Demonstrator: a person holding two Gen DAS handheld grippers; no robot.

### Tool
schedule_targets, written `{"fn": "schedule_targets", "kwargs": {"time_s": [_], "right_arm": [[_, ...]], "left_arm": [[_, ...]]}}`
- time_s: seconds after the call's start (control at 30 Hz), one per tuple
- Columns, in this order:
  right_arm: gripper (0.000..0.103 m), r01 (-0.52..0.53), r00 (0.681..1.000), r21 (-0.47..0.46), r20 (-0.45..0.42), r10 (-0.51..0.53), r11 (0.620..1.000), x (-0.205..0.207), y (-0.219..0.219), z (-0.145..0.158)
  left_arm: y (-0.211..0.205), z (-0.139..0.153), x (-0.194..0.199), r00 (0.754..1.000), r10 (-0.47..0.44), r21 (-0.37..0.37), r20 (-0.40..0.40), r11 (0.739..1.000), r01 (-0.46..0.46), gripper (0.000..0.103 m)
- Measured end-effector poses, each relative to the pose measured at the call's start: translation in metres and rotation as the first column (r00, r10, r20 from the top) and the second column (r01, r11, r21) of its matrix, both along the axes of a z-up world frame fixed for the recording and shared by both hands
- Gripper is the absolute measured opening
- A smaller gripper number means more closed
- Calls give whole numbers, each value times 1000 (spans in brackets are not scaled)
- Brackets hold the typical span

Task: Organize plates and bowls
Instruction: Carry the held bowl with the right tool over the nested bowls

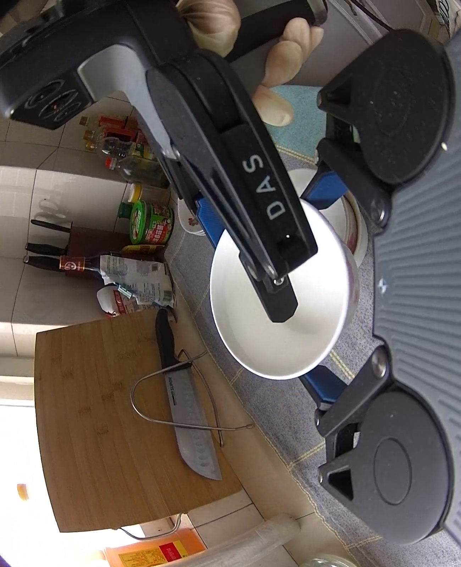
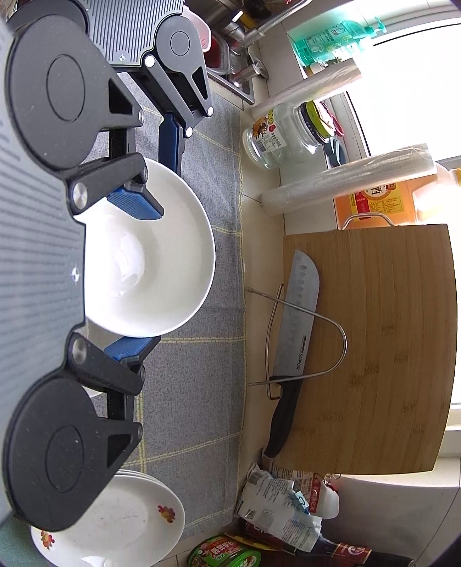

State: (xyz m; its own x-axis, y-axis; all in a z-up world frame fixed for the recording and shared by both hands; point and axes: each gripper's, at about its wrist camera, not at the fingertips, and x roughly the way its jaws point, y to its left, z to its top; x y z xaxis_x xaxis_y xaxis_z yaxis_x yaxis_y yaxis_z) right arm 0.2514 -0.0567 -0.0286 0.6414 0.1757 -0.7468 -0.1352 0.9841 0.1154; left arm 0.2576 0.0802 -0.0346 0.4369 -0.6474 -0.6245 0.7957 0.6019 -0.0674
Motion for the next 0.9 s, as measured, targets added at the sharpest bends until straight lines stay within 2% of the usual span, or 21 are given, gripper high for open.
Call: {"fn": "schedule_targets", "kwargs": {"time_s": [0.47, 0.9], "right_arm": [[74, 150, 988, -7, -23, -150, 989, -19, -35, -11], [74, 157, 986, -2, -52, -157, 988, -15, -37, -21]], "left_arm": [[-35, -9, -5, 991, -137, -3, 4, 991, 137, 94], [-40, -19, -1, 989, -148, 20, -18, 989, 149, 94]]}}
